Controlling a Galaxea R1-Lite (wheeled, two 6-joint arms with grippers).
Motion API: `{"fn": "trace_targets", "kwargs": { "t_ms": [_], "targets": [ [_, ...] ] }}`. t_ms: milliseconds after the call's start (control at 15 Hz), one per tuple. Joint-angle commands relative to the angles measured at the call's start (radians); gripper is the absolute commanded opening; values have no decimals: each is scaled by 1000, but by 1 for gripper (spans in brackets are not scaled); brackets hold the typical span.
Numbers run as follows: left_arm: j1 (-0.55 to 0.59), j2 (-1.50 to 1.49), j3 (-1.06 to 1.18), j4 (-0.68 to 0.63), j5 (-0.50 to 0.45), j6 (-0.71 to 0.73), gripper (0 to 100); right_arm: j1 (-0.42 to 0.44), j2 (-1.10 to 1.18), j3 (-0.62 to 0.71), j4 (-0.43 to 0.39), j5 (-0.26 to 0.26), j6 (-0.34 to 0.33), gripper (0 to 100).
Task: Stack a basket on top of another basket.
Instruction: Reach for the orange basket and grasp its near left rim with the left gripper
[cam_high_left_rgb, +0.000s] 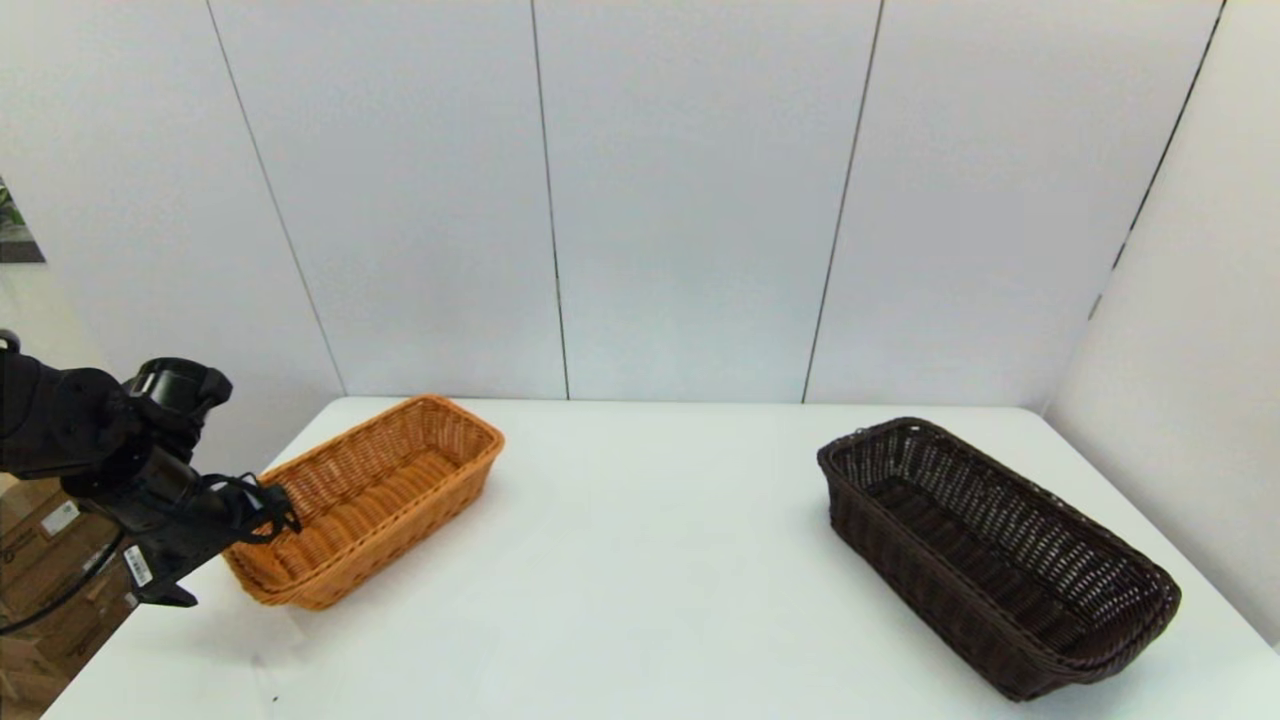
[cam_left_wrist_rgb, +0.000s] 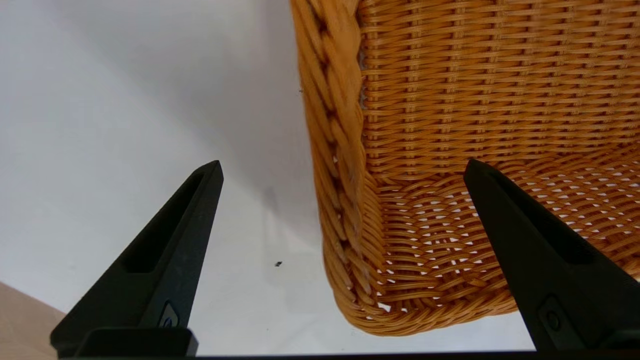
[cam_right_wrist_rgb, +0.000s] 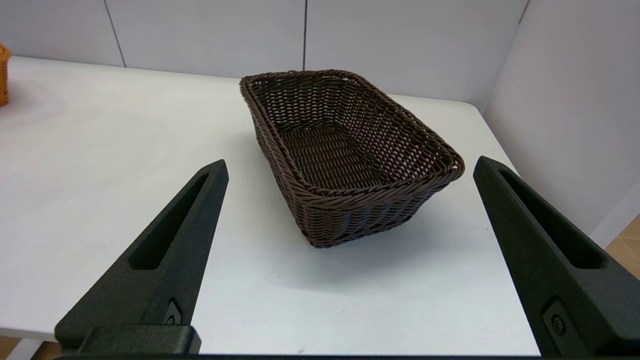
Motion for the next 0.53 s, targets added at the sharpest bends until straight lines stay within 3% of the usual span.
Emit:
{"fn": "trace_targets", "kwargs": {
  "t_ms": [67, 533],
  "targets": [
    [0, 28, -3, -39, -4, 7, 100, 0, 1, 0, 0, 0, -1, 100],
    [0, 92, -1, -65, 0, -4, 100, 0, 1, 0, 0, 0, -1, 100]
  ]
}}
